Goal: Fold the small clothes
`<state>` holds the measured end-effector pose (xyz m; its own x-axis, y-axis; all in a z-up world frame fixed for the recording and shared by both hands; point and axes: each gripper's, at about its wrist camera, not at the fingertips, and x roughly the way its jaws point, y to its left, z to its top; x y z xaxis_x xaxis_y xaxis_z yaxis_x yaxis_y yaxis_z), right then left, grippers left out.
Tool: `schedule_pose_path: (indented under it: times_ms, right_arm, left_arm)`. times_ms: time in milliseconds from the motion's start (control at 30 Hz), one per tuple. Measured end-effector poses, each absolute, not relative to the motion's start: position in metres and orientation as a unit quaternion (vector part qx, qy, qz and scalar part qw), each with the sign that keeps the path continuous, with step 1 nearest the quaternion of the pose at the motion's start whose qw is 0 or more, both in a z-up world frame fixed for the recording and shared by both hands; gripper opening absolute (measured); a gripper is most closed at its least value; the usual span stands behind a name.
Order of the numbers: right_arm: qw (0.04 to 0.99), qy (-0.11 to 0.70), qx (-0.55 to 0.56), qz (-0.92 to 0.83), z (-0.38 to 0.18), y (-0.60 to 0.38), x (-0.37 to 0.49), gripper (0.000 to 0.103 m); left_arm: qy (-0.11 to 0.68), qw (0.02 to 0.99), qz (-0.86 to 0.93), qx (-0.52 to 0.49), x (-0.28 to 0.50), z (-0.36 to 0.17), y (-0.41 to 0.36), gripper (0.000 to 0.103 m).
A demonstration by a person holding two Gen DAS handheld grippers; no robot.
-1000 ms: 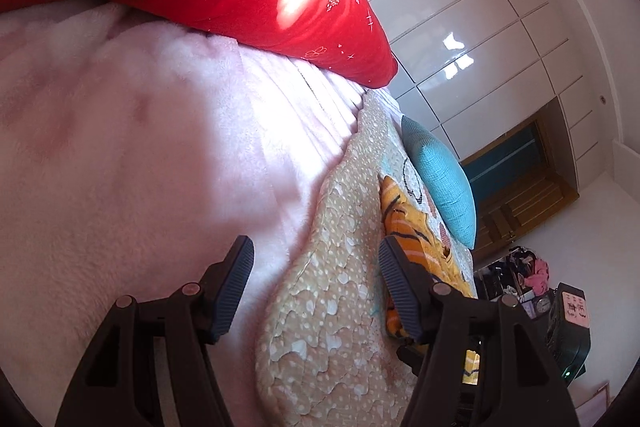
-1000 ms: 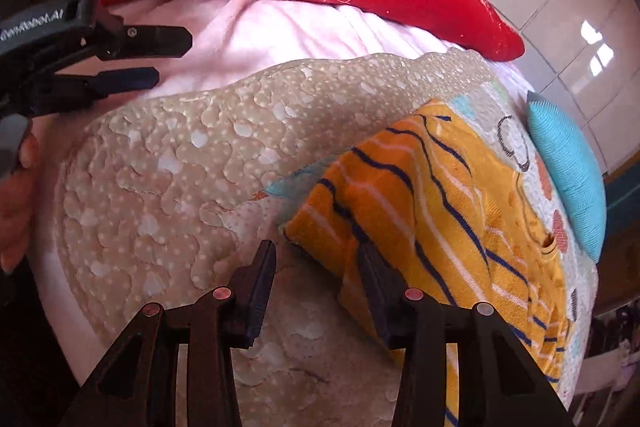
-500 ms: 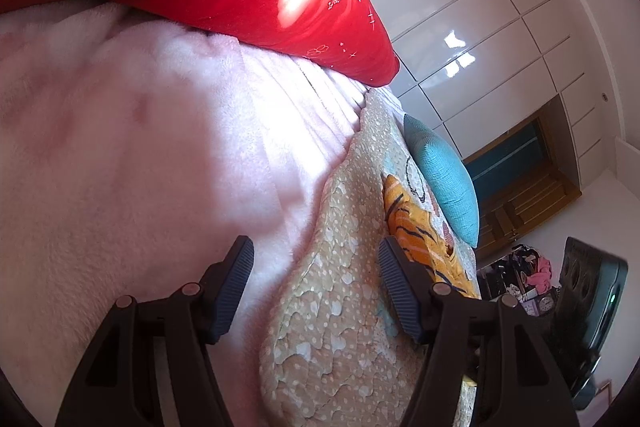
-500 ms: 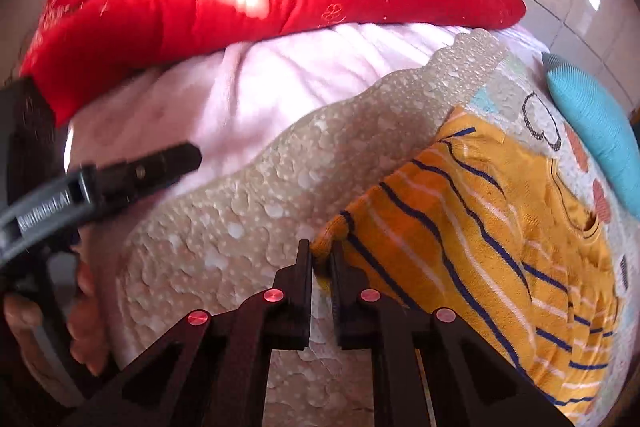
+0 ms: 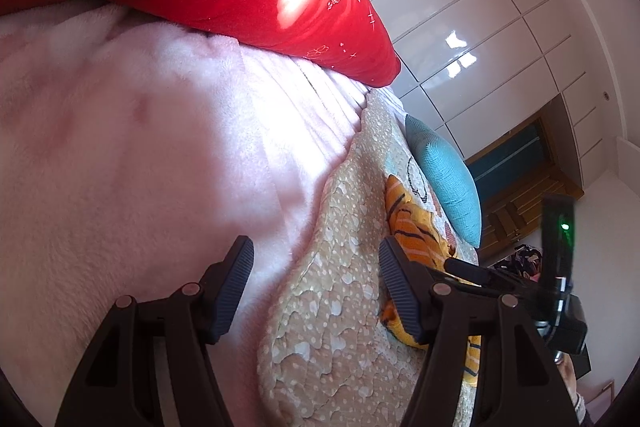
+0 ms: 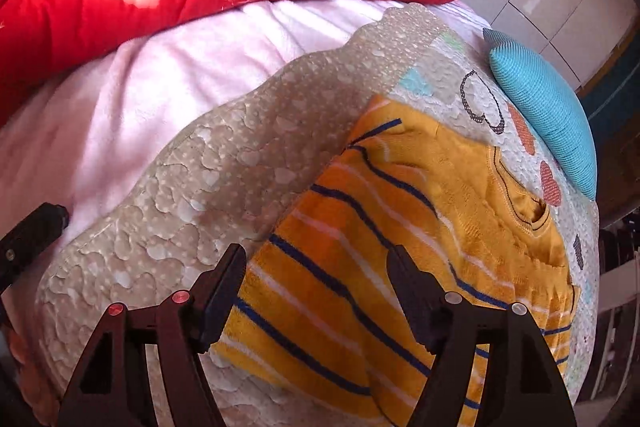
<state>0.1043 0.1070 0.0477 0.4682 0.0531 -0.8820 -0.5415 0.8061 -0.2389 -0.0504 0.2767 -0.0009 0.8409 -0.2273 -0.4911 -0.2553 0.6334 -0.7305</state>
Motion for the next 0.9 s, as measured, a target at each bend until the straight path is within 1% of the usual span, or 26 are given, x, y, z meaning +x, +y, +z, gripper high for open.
schedule_pose_path:
  times_ms: [100,133,200,233,367,400,467,533,600,633,667,700,800,900]
  right_arm:
    - [0.819,0.484,-0.277,0.138,0.028,0.119,0.108,0.077]
    - [0.818,0.473,-0.303,0.12,0.022,0.123,0.108,0.074]
    - [0.819,0.435,-0.366,0.081,0.015,0.13,0.102,0.034]
    - [0.818,0.421,-0.386,0.068,0.013,0.129,0.1,0.031]
    - [0.816,0.41,-0.401,0.077,0.011,0.123,0.093,0.032]
    - [0.814,0.41,-0.404,0.076,0.01,0.124,0.093,0.037]
    - [0.812,0.42,-0.398,0.071,0.008,0.127,0.099,0.044]
    - [0.811,0.422,-0.4,0.067,0.004,0.132,0.104,0.044]
    - [0.814,0.426,-0.386,0.076,0.003,0.132,0.107,0.031]
    - [0.818,0.429,-0.373,0.084,0.006,0.128,0.109,0.028]
    - [0.825,0.435,-0.347,0.097,0.014,0.12,0.112,0.023]
    - [0.833,0.443,-0.311,0.113,0.025,0.108,0.115,0.021]
    - [0.864,0.444,-0.194,0.139,0.07,0.05,0.12,0.019]
    - [0.89,0.428,-0.098,0.123,0.114,-0.039,0.119,0.019]
  left_arm:
    - [0.281,0.859,0.007,-0.428,-0.05,-0.001,0.277,0.065]
    - [0.282,0.86,0.007,-0.425,-0.05,-0.001,0.276,0.065]
    - [0.284,0.861,0.006,-0.422,-0.05,-0.001,0.275,0.066]
    - [0.284,0.861,0.005,-0.421,-0.049,-0.001,0.275,0.066]
    - [0.282,0.86,0.003,-0.424,-0.048,0.0,0.275,0.066]
    - [0.282,0.86,0.002,-0.425,-0.048,0.0,0.275,0.067]
    - [0.282,0.86,0.001,-0.425,-0.048,0.0,0.274,0.067]
    - [0.283,0.862,0.002,-0.42,-0.047,0.0,0.273,0.068]
    - [0.286,0.864,0.005,-0.413,-0.046,0.0,0.272,0.068]
    - [0.288,0.865,0.007,-0.411,-0.045,-0.001,0.271,0.068]
    - [0.29,0.866,0.009,-0.408,-0.045,-0.001,0.27,0.068]
    - [0.29,0.866,0.011,-0.407,-0.044,-0.001,0.269,0.068]
    - [0.29,0.869,0.013,-0.4,-0.043,0.0,0.265,0.07]
    - [0.291,0.88,0.029,-0.374,-0.044,0.006,0.257,0.07]
